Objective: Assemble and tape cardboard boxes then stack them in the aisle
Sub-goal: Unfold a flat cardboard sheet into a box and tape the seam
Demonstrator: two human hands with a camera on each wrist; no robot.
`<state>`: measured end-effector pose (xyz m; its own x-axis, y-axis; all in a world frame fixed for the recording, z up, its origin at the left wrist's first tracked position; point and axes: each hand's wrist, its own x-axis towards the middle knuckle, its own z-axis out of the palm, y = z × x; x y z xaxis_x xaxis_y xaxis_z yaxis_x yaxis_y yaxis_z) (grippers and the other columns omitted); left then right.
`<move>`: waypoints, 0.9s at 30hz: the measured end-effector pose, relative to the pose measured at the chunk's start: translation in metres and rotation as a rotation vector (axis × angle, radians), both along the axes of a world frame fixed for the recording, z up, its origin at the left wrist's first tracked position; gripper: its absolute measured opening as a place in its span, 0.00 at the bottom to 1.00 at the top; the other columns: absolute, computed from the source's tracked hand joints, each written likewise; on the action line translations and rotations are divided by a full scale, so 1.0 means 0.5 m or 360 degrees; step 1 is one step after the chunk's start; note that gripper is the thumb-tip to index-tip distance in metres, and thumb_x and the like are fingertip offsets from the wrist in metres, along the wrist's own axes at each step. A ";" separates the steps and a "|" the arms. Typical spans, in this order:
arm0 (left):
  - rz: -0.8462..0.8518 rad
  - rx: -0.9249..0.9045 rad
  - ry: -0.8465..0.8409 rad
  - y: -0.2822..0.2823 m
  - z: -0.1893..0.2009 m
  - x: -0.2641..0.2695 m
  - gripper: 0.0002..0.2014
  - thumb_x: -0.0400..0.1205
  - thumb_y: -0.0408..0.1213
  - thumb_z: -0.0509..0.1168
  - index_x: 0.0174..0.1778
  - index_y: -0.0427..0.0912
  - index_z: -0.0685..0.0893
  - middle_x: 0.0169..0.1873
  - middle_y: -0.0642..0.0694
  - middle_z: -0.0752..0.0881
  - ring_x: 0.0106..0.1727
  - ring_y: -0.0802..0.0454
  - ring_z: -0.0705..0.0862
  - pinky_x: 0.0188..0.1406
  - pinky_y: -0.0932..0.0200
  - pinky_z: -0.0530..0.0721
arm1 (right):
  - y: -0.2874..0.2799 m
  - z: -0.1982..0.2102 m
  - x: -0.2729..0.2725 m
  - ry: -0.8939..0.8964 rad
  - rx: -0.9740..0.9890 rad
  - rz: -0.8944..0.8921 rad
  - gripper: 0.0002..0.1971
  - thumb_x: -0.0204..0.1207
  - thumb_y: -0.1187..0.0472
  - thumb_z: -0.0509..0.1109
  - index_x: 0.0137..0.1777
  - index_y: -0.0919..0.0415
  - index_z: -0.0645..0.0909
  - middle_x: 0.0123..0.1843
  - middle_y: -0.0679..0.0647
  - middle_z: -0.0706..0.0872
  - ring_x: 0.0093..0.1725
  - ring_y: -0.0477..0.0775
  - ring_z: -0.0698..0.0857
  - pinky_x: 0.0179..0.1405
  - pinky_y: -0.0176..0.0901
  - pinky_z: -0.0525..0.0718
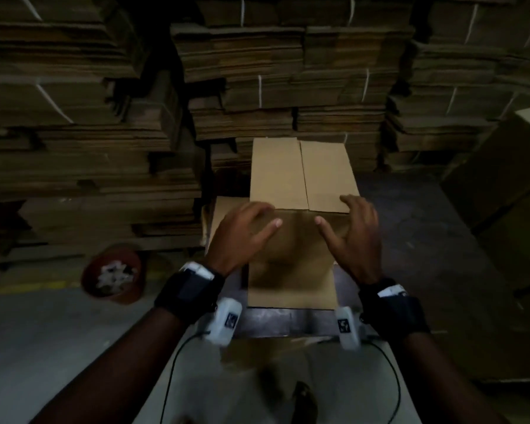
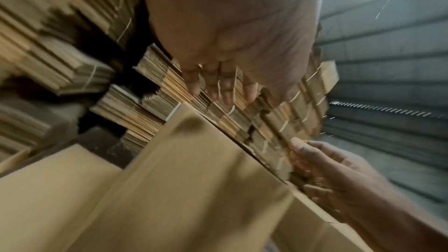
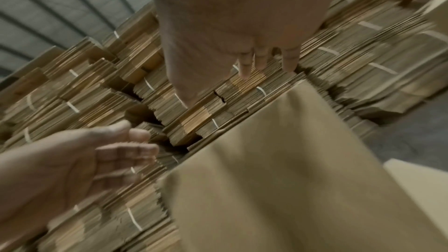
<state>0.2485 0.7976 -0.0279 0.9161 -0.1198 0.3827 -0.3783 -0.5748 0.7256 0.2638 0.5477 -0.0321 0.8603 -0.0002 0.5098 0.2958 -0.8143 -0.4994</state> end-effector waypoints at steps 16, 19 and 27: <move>0.0253 0.0521 0.0300 -0.048 -0.011 0.136 0.30 0.76 0.56 0.76 0.71 0.48 0.82 0.77 0.42 0.76 0.79 0.45 0.71 0.75 0.41 0.74 | -0.104 -0.010 0.170 0.0322 -0.0077 0.0383 0.41 0.69 0.37 0.81 0.78 0.57 0.74 0.78 0.56 0.78 0.77 0.58 0.75 0.69 0.50 0.75; 0.0231 0.0410 0.0138 -0.045 -0.013 0.140 0.28 0.76 0.55 0.76 0.69 0.45 0.84 0.73 0.43 0.80 0.74 0.47 0.76 0.72 0.46 0.77 | -0.108 -0.013 0.170 0.0244 -0.0055 0.0381 0.39 0.71 0.34 0.77 0.75 0.58 0.77 0.73 0.57 0.82 0.72 0.58 0.80 0.64 0.49 0.79; 0.0635 -0.0132 -0.0056 -0.032 -0.002 0.109 0.19 0.91 0.47 0.55 0.75 0.42 0.74 0.41 0.57 0.85 0.39 0.54 0.85 0.33 0.65 0.77 | -0.149 0.016 0.137 -0.0107 0.0405 0.0048 0.27 0.89 0.46 0.54 0.84 0.56 0.65 0.70 0.55 0.87 0.56 0.58 0.89 0.47 0.39 0.78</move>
<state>0.3028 0.7814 -0.0290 0.8707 0.2751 0.4078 -0.1626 -0.6215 0.7663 0.3325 0.4730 -0.0239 0.8260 -0.1106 0.5527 0.3576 -0.6551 -0.6655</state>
